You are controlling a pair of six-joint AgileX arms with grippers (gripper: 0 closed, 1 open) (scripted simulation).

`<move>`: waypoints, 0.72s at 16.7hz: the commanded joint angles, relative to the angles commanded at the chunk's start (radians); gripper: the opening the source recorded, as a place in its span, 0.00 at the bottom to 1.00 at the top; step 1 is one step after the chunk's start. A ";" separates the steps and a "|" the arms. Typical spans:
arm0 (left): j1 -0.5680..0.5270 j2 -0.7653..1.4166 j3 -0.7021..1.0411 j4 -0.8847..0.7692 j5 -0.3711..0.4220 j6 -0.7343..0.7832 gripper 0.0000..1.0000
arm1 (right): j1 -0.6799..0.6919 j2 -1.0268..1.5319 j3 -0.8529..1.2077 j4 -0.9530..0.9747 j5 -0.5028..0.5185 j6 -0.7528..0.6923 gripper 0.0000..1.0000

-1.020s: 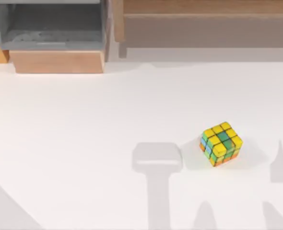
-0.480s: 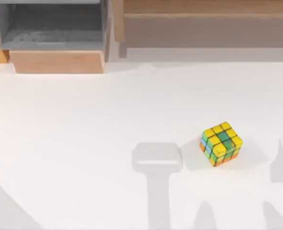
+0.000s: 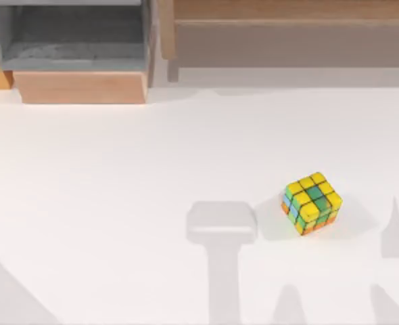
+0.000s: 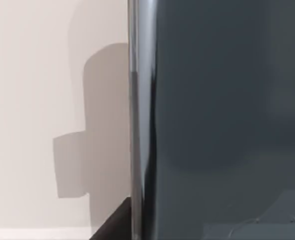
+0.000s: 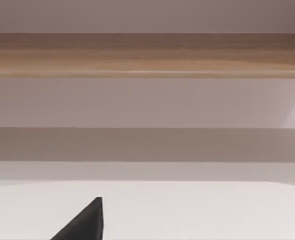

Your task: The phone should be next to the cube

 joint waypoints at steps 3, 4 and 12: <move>0.000 0.000 0.000 0.000 0.000 0.000 0.00 | 0.000 0.000 0.000 0.000 0.000 0.000 1.00; 0.000 0.000 0.000 0.000 0.000 0.000 0.00 | 0.000 0.000 0.000 0.000 0.000 0.000 1.00; 0.002 -0.051 0.037 -0.090 0.001 -0.006 0.00 | 0.000 0.000 0.000 0.000 0.000 0.000 1.00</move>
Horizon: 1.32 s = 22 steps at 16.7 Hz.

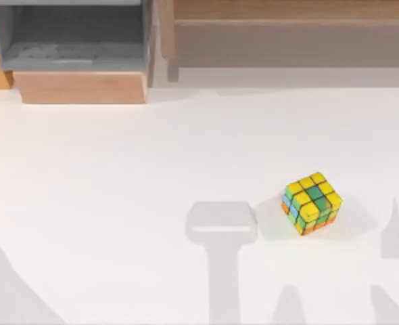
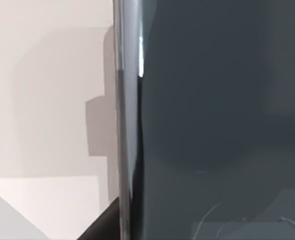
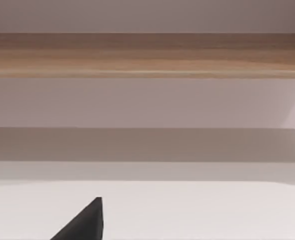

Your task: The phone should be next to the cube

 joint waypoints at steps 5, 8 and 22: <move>-0.008 -0.016 0.013 0.001 -0.002 -0.011 0.00 | 0.000 0.000 0.000 0.000 0.000 0.000 1.00; -0.050 -0.053 0.050 -0.007 -0.006 -0.074 0.00 | 0.000 0.000 0.000 0.000 0.000 0.000 1.00; -0.558 -0.053 0.213 -0.103 -0.024 -0.844 0.00 | 0.000 0.000 0.000 0.000 0.000 0.000 1.00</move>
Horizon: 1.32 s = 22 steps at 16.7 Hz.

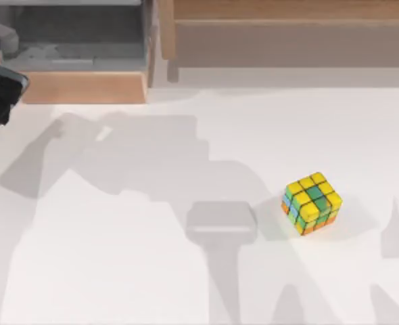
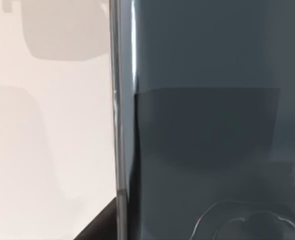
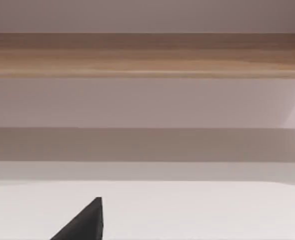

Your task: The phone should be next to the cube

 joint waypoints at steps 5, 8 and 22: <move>-0.235 0.040 0.049 -0.044 -0.004 -0.357 0.00 | 0.000 0.000 0.000 0.000 0.000 0.000 1.00; -0.371 0.067 0.074 -0.070 -0.006 -0.565 0.00 | 0.000 0.000 0.000 0.000 0.000 0.000 1.00; -0.792 0.162 0.144 -0.150 -0.008 -1.209 0.00 | 0.000 0.000 0.000 0.000 0.000 0.000 1.00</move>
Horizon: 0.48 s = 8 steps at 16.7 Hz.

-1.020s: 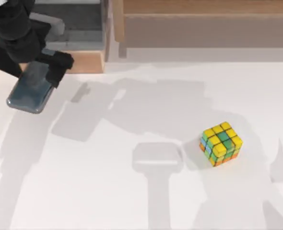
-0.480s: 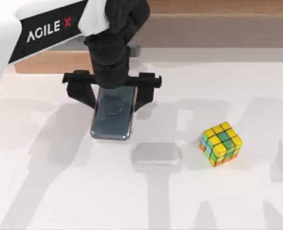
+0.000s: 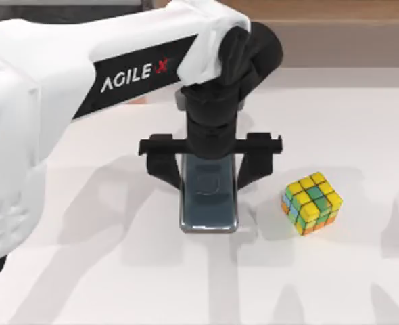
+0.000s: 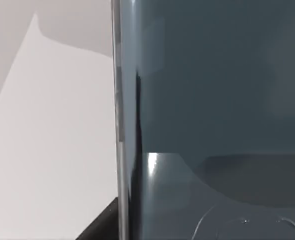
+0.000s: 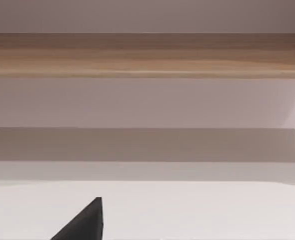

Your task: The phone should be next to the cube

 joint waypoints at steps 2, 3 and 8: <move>-0.011 0.003 0.002 -0.002 0.000 -0.017 0.00 | 0.000 0.000 0.000 0.000 0.000 0.000 1.00; -0.011 0.003 0.002 -0.002 0.000 -0.017 0.00 | 0.000 0.000 0.000 0.000 0.000 0.000 1.00; -0.007 -0.001 0.000 -0.001 0.000 -0.015 0.00 | 0.000 0.000 0.000 0.000 0.000 0.000 1.00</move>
